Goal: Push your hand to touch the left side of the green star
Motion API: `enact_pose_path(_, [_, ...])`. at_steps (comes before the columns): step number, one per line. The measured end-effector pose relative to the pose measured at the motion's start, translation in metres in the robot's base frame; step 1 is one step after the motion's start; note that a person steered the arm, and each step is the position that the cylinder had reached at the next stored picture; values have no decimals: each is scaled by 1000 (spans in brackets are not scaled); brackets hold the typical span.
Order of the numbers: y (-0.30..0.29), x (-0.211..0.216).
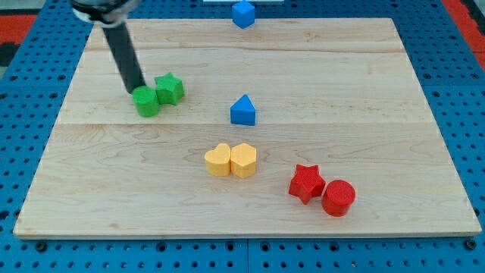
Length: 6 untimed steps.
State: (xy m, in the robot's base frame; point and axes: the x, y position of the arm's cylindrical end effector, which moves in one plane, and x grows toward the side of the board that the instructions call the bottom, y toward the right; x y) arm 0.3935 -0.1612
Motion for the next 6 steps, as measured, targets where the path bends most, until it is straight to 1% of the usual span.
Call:
enact_pose_path(1, [-4, 51])
enact_pose_path(2, [-41, 4])
enact_pose_path(3, [-14, -66])
enact_pose_path(5, [18, -3])
enact_pose_path(6, [-3, -15])
